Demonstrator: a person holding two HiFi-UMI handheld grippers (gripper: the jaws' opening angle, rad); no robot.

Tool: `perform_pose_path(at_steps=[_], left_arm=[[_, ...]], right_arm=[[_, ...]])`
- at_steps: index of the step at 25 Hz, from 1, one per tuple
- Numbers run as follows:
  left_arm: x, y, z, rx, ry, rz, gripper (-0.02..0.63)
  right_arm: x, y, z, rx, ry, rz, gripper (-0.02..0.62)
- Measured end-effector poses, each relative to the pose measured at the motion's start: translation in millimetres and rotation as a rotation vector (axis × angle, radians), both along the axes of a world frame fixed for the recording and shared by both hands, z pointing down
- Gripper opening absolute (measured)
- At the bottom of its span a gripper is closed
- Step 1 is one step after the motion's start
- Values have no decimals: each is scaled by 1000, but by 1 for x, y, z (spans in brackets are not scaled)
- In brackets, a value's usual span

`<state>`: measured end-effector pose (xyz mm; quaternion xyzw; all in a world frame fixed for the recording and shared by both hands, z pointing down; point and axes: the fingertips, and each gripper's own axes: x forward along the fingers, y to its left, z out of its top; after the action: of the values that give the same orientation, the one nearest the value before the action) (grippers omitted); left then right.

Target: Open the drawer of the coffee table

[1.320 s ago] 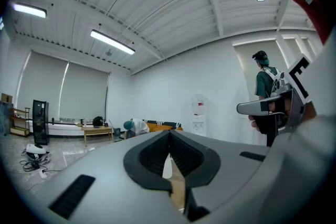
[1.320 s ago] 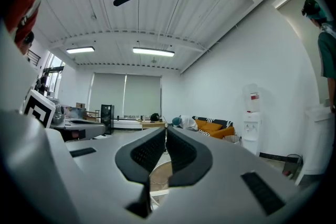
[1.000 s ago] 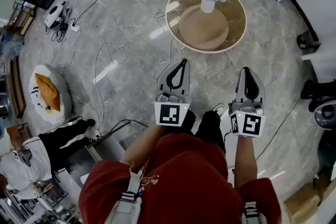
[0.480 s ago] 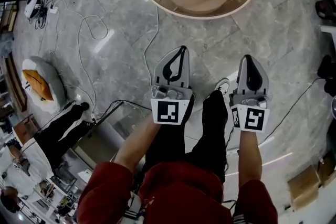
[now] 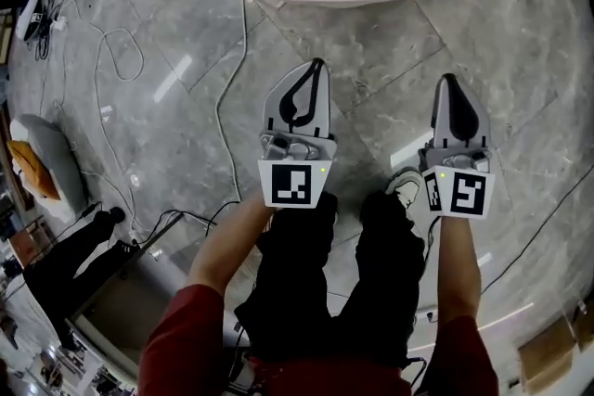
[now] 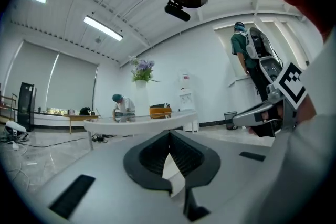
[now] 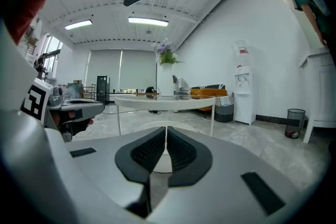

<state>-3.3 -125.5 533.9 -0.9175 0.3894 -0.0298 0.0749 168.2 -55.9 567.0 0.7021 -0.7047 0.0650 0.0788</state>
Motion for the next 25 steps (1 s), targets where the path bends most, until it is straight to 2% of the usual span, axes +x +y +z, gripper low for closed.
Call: perform_pose_path(at_steps=[3, 6, 10, 12, 18, 25], left_arm=[[-1, -1, 67, 25, -13, -3, 14], [1, -7, 123, 23, -4, -12, 14], [9, -5, 176, 75, -7, 14, 14], [7, -6, 199, 65, -12, 10, 14], [2, -20, 237, 34, 3, -65, 14], [-4, -30, 250, 42, -10, -98, 14]], right_arm=[[-2, -10, 62, 36, 47, -34, 23], [-2, -24, 121, 60, 46, -64, 23], [-8, -44, 184, 87, 30, -83, 23], [-18, -50, 207, 91, 17, -90, 23], [-51, -53, 245, 51, 13, -138, 23], [-57, -57, 280, -10, -55, -136, 23]])
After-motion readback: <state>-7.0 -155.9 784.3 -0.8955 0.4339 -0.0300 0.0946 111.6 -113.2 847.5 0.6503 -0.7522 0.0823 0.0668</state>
